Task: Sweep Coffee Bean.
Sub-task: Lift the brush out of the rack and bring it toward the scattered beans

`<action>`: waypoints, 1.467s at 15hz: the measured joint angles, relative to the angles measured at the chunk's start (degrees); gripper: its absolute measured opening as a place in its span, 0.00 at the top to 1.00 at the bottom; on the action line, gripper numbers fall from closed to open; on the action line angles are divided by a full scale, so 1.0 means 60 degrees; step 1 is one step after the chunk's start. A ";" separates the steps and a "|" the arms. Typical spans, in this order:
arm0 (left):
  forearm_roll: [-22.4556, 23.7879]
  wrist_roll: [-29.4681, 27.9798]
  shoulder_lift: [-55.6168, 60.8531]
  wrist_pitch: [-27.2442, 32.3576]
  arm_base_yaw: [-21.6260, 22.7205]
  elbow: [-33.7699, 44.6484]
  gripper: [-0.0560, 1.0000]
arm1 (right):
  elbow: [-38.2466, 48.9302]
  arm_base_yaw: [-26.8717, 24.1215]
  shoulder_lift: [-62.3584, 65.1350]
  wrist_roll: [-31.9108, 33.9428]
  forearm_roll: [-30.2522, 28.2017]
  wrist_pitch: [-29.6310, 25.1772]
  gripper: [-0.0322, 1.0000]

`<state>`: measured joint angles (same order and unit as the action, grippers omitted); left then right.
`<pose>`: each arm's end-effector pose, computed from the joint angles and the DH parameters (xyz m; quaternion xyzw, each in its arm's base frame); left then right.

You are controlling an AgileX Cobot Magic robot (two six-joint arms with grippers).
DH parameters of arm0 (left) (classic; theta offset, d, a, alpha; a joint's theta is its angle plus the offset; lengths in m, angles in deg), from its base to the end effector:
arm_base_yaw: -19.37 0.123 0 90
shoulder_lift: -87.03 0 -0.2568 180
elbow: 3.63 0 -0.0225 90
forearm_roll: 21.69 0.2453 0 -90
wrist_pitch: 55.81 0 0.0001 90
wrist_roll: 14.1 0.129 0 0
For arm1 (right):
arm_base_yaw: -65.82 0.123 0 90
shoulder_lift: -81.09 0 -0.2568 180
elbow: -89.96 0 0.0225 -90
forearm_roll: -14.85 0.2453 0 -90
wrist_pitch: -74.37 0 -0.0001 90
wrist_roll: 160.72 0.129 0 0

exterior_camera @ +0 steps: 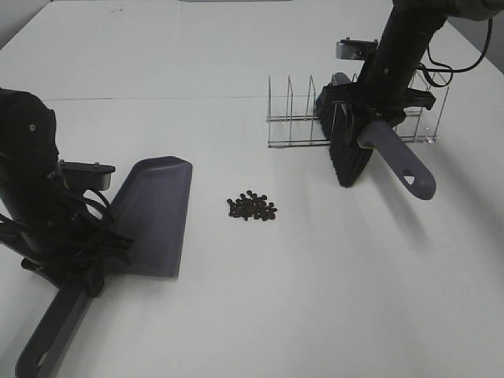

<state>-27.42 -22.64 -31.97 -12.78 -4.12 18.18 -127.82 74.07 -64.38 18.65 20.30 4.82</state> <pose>0.2611 -0.1231 0.0433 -0.0925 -0.9946 0.0224 0.0412 0.4520 0.0771 0.0871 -0.0618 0.9968 0.0464 0.0210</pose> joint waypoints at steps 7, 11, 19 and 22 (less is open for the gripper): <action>-0.0076 -0.0162 0.0000 -0.0535 0.0000 0.0010 0.63 | 0.3858 0.0029 0.3447 0.0029 0.0000 -0.0067 0.67; 0.0248 -0.0649 0.0000 -0.0602 -0.0583 0.0010 0.63 | 0.5414 0.0783 0.5300 0.1079 -0.1939 -0.0095 0.67; 0.0879 -0.1003 -0.0592 -0.0411 -0.0859 -0.0783 0.63 | 0.5567 0.1595 0.5329 0.2359 -0.3543 -0.0076 0.67; 0.1719 -0.1261 -0.0840 0.0210 -0.1003 -0.1318 0.63 | 0.5567 0.1595 0.5147 0.2683 -0.3638 -0.0076 0.67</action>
<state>-17.11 -30.20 -37.02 -11.52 -10.13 10.27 -94.42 83.64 -33.50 34.75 -1.53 4.36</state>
